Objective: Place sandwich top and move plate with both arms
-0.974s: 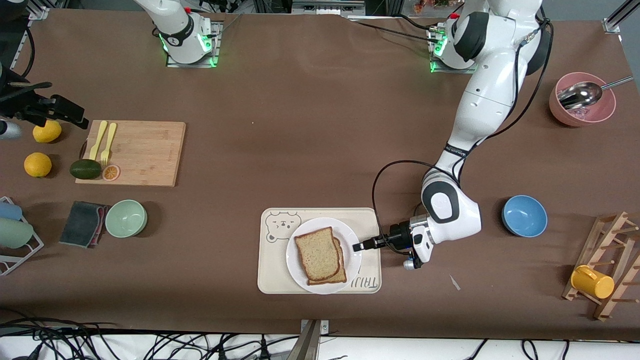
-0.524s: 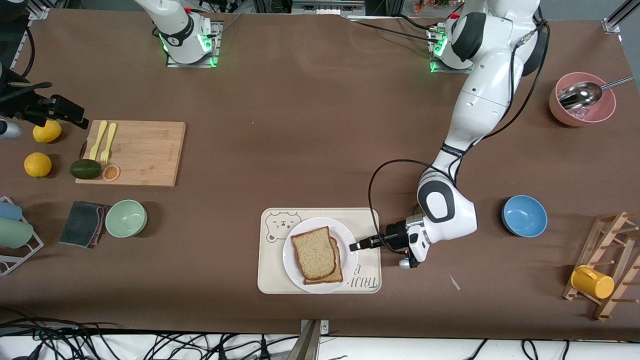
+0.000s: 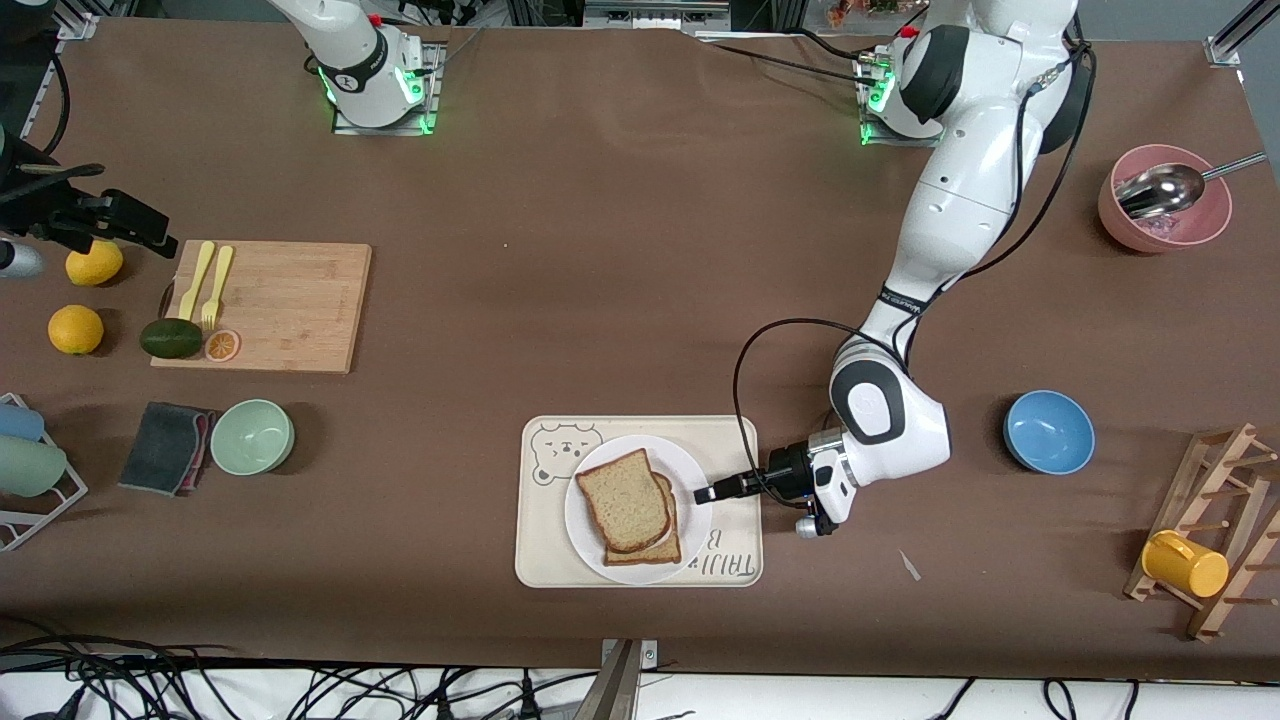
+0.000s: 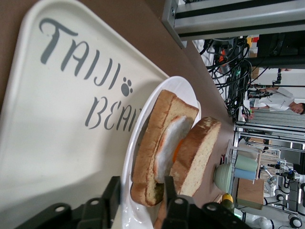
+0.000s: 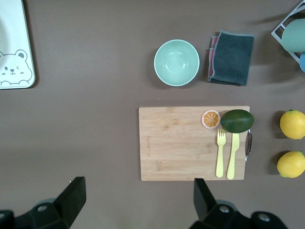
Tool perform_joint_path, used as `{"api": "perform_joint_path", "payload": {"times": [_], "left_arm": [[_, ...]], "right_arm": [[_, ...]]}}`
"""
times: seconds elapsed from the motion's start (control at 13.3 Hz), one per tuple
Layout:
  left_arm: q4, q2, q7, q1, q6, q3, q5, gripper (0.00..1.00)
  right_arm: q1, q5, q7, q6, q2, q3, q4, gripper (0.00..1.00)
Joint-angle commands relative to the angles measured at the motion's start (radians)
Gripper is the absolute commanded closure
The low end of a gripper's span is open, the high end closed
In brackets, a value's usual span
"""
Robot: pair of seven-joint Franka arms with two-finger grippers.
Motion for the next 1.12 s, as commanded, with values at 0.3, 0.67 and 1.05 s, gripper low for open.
{"api": "perform_joint_path", "payload": {"times": [0.3, 0.67, 1.05], "left_arm": [[-0.063, -0.126, -0.025, 0.012, -0.050, 0.083, 0.150, 0.00], [-0.103, -0.258, -0.136, 0.154, -0.283, 0.083, 0.470, 0.00], [-0.164, -0.445, -0.154, 0.296, -0.550, 0.085, 0.776, 0.00]], "right_arm": [[-0.003, 0.000, -0.008, -0.013, 0.003, 0.000, 0.018, 0.00], [0.000, 0.000, -0.008, -0.013, 0.003, 0.000, 0.018, 0.00], [0.000, 0.000, -0.005, -0.012, 0.003, 0.000, 0.019, 0.00]]}}
